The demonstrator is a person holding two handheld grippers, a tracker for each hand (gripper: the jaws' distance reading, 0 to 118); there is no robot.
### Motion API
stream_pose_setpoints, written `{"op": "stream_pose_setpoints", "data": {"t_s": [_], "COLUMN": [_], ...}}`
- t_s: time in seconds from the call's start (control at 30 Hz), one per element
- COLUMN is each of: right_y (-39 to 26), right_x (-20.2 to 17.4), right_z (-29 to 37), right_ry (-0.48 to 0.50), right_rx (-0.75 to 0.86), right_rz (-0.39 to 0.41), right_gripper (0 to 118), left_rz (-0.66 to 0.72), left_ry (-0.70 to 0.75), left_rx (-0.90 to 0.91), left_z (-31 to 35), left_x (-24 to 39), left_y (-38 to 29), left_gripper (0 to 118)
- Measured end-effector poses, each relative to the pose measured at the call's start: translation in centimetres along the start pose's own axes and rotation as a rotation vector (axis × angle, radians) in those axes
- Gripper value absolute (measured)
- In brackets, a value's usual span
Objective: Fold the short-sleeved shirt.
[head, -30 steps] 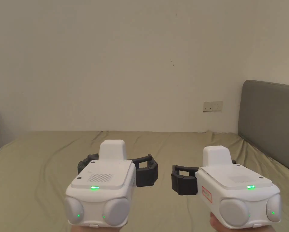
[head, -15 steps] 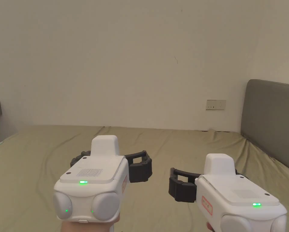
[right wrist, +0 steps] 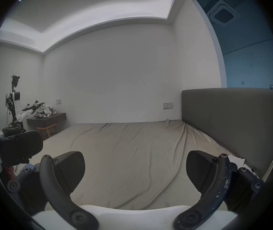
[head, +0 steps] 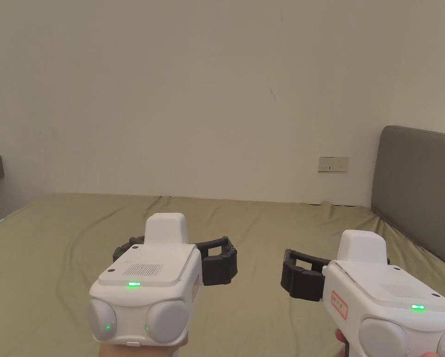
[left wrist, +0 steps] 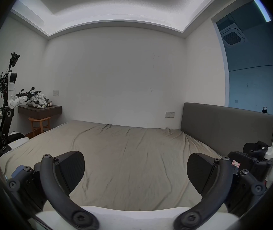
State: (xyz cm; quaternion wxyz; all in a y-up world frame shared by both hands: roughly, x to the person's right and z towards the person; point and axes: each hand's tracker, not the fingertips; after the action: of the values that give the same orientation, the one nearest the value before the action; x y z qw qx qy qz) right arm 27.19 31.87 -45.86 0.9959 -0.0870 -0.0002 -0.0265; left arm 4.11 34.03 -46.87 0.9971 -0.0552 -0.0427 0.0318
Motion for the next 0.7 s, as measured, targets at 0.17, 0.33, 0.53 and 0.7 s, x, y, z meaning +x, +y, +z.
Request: {"op": "stream_pose_setpoints", "data": {"t_s": [0.17,0.33,0.53,0.7], "right_y": [0.0,0.4,1.2,1.3], "right_x": [0.0,-0.2,0.1,0.4], "right_z": [0.6,1.1,1.5,1.2], "right_ry": [-0.023,-0.055,-0.070,-0.066], "right_rx": [0.026,0.062,0.084,0.059], "right_rz": [0.016,0.054,0.041,0.028], "right_gripper": [118,118,118,118], "left_rz": [-0.025,-0.023,-0.041,-0.039], "left_ry": [0.013,0.019,0.024,0.033], "left_rx": [0.017,0.029,0.064,0.060], "left_z": [0.4,0.9,1.9,1.6], "left_x": [0.2,0.4,1.3,1.3], "left_y": [0.0,0.3,1.0,0.9], "left_gripper": [118,118,118,118]}}
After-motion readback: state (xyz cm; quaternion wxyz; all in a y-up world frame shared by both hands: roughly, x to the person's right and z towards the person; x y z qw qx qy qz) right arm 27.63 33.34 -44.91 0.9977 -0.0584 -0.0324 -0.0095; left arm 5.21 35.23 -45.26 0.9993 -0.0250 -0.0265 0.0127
